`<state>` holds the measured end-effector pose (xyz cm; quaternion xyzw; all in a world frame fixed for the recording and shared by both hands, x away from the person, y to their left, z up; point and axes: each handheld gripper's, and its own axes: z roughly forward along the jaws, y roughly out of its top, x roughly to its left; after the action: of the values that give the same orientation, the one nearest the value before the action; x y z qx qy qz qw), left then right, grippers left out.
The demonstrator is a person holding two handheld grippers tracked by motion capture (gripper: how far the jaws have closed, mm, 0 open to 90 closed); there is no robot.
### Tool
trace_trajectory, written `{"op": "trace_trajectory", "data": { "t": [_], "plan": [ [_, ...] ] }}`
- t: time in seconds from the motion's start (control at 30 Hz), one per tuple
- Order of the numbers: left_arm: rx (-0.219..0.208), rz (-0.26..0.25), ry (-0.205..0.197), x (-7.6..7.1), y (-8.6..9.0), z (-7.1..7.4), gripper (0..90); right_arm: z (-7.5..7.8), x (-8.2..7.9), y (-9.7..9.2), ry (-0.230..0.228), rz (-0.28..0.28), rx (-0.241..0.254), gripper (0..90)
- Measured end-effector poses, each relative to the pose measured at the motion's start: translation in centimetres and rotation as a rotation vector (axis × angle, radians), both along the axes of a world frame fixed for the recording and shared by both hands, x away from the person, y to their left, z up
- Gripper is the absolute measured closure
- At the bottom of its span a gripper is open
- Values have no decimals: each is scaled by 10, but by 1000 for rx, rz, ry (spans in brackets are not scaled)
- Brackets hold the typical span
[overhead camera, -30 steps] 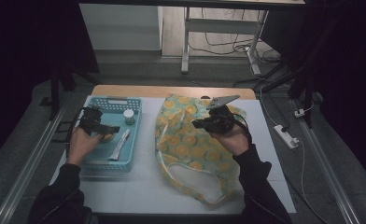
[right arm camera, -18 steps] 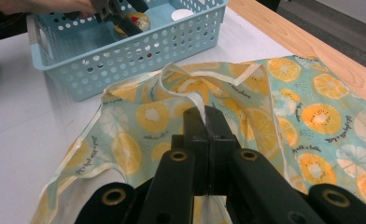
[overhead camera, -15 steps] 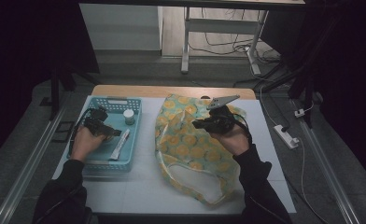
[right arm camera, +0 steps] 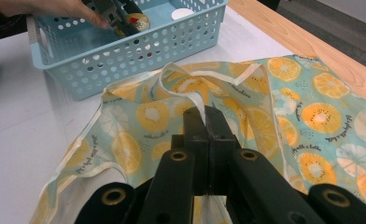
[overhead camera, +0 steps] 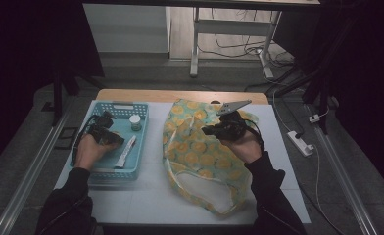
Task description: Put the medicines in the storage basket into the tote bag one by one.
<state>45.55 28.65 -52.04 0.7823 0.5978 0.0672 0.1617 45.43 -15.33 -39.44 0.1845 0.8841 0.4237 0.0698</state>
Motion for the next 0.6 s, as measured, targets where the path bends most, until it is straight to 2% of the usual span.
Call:
{"op": "trace_trajectory", "data": {
  "t": [0.13,0.27,0.6],
  "plan": [
    [0,6,18,0,-1,1,197,0,0,0,0,1,-1,890],
    [-8,5,20,0,-1,2,199,0,0,0,-1,-2,1,890],
    [-37,-55,-72,-7,-3,22,200,1,0,-1,-3,-4,5,892]
  ]
}}
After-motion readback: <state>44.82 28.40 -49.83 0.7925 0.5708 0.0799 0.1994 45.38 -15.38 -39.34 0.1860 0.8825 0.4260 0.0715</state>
